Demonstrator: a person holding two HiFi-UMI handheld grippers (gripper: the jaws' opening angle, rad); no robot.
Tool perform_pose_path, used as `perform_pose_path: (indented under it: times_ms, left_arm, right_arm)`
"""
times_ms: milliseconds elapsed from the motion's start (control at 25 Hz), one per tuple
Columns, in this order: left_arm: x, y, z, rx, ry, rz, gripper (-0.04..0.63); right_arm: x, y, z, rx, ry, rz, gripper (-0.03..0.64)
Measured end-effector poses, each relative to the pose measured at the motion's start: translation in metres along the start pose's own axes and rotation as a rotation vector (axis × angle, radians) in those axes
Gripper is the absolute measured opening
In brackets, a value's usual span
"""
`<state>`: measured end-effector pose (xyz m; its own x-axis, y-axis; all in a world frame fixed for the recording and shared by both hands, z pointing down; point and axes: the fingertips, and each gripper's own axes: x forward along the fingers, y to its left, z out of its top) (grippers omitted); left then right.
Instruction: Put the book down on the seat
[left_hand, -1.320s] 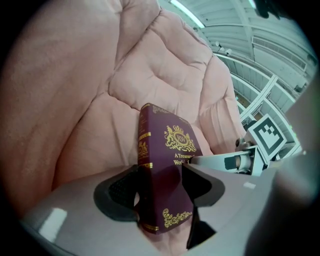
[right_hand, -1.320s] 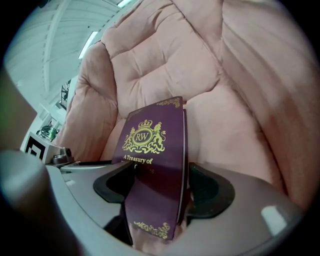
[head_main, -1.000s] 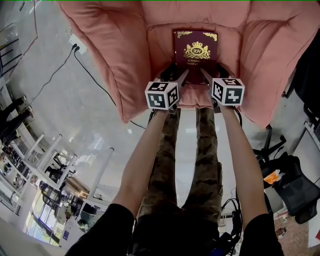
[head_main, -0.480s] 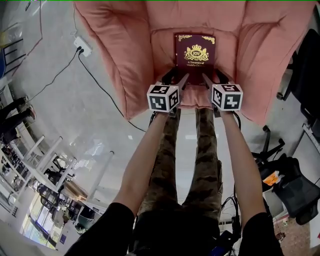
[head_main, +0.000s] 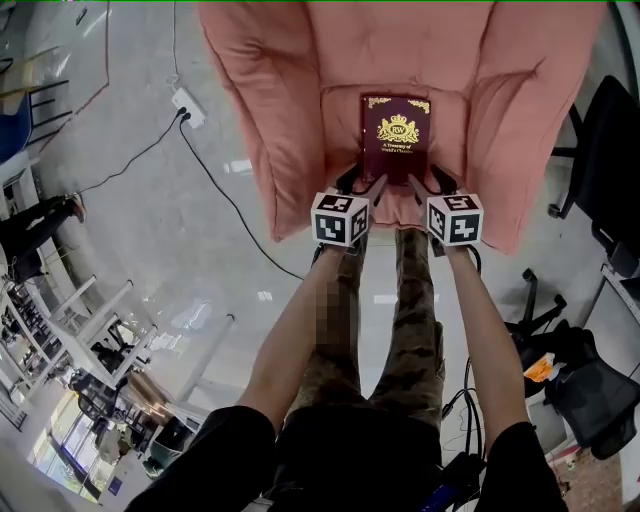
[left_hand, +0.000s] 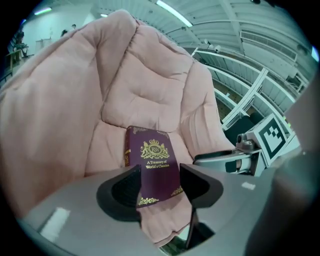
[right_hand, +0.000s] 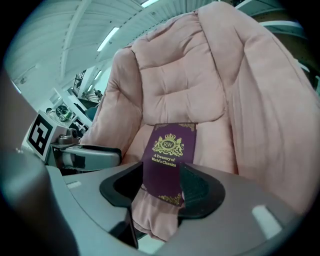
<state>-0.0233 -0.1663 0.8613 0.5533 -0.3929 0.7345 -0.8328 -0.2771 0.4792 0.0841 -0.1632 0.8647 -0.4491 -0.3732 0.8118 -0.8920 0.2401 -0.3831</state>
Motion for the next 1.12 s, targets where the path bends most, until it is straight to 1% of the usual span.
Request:
perform_pose_path:
  times_ms: [280, 480, 800, 960, 1120]
  left_arm:
    - [-0.038, -0.027, 0.056, 0.106, -0.069, -0.014, 0.242]
    - [-0.069, -0.043, 0.114, 0.179, -0.154, -0.019, 0.242]
    - [-0.121, -0.065, 0.202, 0.241, -0.285, 0.002, 0.241]
    - [-0.141, -0.081, 0.246, 0.266, -0.363, 0.014, 0.239]
    - [-0.161, -0.1, 0.284, 0.296, -0.439, 0.018, 0.235]
  right_arm:
    - [-0.04, 0.041, 0.067, -0.098, -0.12, 0.035, 0.235]
    - [-0.076, 0.065, 0.128, -0.137, -0.237, 0.044, 0.232]
    - [-0.141, 0.103, 0.201, -0.213, -0.374, 0.04, 0.227]
    - [-0.165, 0.11, 0.232, -0.246, -0.43, 0.031, 0.224]
    - [-0.199, 0.117, 0.27, -0.256, -0.522, 0.019, 0.213]
